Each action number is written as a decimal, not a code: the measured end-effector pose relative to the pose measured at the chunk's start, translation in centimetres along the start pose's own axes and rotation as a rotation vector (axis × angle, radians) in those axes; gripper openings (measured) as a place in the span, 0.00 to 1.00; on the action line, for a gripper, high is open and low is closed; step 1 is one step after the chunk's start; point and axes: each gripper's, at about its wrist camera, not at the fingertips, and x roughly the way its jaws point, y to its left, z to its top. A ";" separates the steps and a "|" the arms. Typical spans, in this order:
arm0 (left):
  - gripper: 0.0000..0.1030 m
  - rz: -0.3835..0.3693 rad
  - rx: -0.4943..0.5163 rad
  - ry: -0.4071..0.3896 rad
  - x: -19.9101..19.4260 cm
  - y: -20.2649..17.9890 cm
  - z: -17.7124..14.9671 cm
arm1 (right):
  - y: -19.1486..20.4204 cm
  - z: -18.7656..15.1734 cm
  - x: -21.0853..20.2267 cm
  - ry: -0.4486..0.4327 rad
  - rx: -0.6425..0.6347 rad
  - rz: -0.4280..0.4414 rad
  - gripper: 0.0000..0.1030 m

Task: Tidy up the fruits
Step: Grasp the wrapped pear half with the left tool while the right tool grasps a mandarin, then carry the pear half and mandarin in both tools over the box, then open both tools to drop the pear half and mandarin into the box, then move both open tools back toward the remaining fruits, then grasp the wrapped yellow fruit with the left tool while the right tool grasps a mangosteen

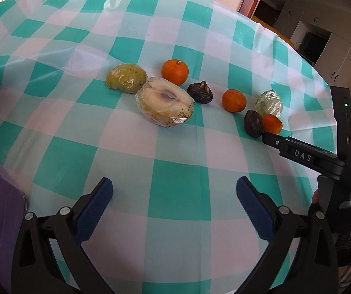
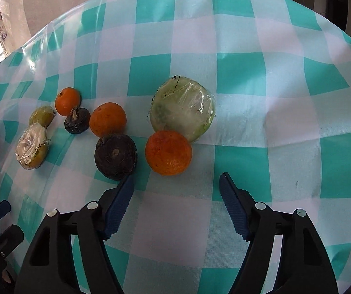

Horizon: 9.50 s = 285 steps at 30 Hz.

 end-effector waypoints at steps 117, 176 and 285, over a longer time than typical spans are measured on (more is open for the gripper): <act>0.61 0.213 0.072 -0.533 -32.5 9.3 -11.8 | 21.6 -14.3 -22.9 -0.245 -0.161 0.412 0.35; 0.96 0.742 0.125 0.132 -24.6 24.7 -10.6 | 45.7 -11.0 -12.8 0.152 -0.856 0.121 0.84; 0.98 0.191 -0.131 -0.014 8.0 5.6 11.7 | 1.7 1.2 1.0 -0.057 0.128 0.184 0.38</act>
